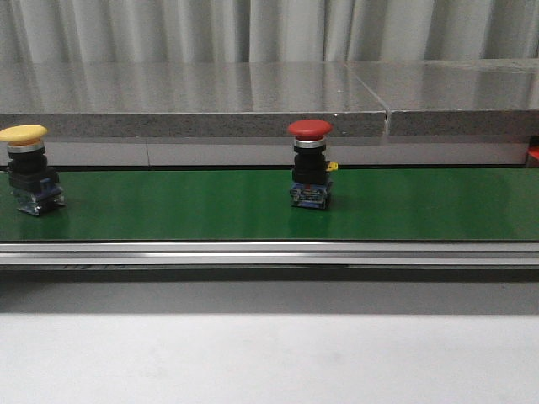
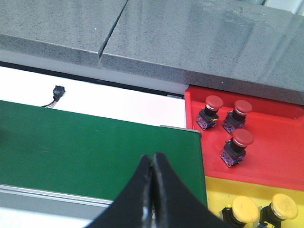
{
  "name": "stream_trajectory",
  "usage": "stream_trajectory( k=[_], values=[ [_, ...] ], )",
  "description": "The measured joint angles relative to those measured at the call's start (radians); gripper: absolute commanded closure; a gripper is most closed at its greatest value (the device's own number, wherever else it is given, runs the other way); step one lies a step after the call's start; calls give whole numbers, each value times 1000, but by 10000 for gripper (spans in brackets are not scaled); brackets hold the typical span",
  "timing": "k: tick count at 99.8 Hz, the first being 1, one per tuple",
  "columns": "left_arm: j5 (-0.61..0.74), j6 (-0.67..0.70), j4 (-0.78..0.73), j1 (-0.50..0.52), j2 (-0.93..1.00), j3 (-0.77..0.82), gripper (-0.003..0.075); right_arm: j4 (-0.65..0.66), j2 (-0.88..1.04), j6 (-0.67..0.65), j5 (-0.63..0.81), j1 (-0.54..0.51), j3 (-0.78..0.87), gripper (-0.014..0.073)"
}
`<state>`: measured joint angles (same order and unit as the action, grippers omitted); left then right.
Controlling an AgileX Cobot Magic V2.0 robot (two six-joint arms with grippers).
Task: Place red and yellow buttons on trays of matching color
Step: 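Place the yellow button on the green belt and open the left gripper, then move the right gripper to the red button at the belt end, grasp, lift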
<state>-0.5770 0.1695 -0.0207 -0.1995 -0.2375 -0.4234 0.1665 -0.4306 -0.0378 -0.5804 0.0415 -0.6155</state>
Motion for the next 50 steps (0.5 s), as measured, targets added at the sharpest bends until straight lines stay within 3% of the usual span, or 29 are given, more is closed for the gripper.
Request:
stream_trajectory(
  k=[13,31,38,50],
  values=[
    [0,0,4,0,0,0,739,0,0,0,0,0,0,428],
    [0,0,6,0,0,1,739,0,0,0,0,0,0,19],
    [0,0,6,0,0,1,739,-7,0,0,0,0,0,-58],
    [0,0,6,0,0,1,739,-16,-6,0,7,0,0,-60]
  ],
)
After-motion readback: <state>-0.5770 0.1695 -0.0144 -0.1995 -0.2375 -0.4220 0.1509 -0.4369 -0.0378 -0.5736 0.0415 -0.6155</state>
